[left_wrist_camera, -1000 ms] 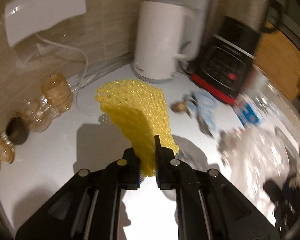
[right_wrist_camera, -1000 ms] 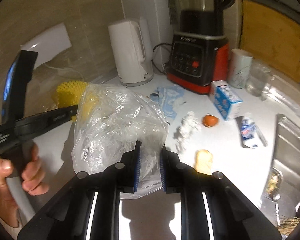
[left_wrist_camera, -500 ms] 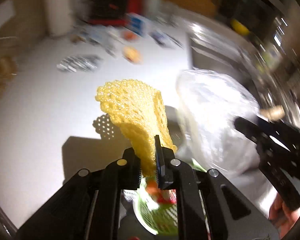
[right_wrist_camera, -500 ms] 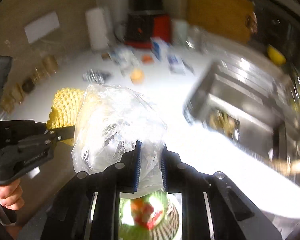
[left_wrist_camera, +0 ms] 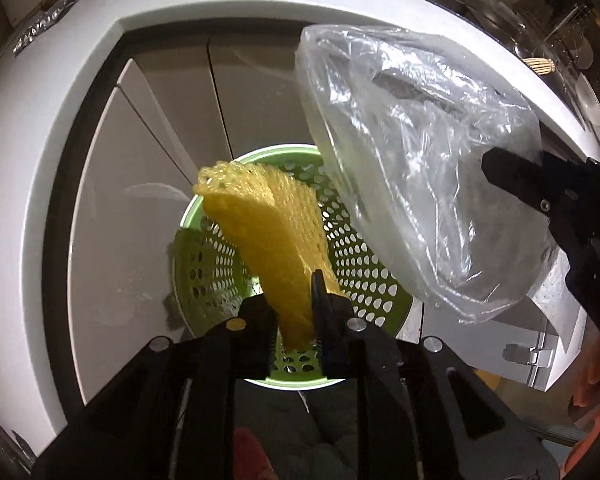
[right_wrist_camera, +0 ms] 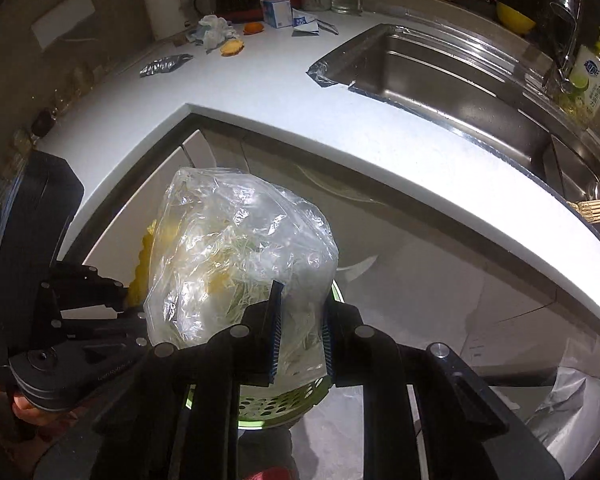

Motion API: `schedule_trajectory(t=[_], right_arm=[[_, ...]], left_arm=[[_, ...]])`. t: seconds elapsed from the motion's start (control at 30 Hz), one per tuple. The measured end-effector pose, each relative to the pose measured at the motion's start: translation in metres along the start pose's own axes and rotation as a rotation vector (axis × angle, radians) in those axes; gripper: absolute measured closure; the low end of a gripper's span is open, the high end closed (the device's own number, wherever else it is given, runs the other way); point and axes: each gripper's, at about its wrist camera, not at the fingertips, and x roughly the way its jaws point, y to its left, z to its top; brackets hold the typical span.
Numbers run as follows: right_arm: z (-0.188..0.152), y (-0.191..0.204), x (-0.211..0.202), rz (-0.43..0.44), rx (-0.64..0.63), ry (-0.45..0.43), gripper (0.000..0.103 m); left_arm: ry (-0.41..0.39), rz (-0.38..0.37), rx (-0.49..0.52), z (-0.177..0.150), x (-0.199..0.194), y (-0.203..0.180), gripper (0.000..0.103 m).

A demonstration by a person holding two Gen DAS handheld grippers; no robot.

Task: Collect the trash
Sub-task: 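Lower the plastic bag and yellow net into the green basket and open both tools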

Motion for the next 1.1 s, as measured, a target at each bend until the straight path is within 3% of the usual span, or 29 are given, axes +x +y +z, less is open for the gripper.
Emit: schedule_trajectory(t=[0.1,0.13,0.47,0.6,0.73,0.87,0.9,1.0,1.03,1.1], right_arm=[[-0.002,-0.002,0.001,0.008,-0.001,0.001,0.084],[-0.003,-0.003,0.002,0.010,-0.003,0.002,0.084],[-0.003,-0.005,-0.001,0.044,-0.014,-0.011,0.084],[-0.005,-0.005,-0.004,0.068,-0.023,-0.012,0.084],[-0.013,0.000,-0.006,0.081,-0.053,-0.009,0.082],[-0.026,0.010,0.008,0.077,-0.106,0.024,0.082],[-0.032,0.014,0.017,0.078,-0.125,0.044,0.075],[-0.043,0.022,0.039,0.063,-0.152,0.086,0.026],[-0.046,0.024,0.043,0.059,-0.155,0.088,0.021],[-0.047,0.026,0.047,0.075,-0.154,0.098,0.021]], left_arm=[[-0.033,0.006,-0.008,-0.005,-0.010,-0.002,0.050],[-0.055,0.015,-0.009,-0.006,-0.015,-0.002,0.044],[-0.143,0.021,-0.065,-0.002,-0.050,0.009,0.031],[-0.203,0.024,-0.130,0.002,-0.075,0.027,0.025],[-0.295,0.068,-0.180,0.006,-0.105,0.045,0.015],[-0.346,0.141,-0.223,0.006,-0.123,0.062,0.014],[-0.352,0.152,-0.242,0.005,-0.126,0.068,0.014],[-0.355,0.158,-0.312,0.000,-0.128,0.087,0.014],[-0.354,0.159,-0.330,-0.003,-0.129,0.092,0.014],[-0.351,0.155,-0.374,-0.007,-0.129,0.104,0.014]])
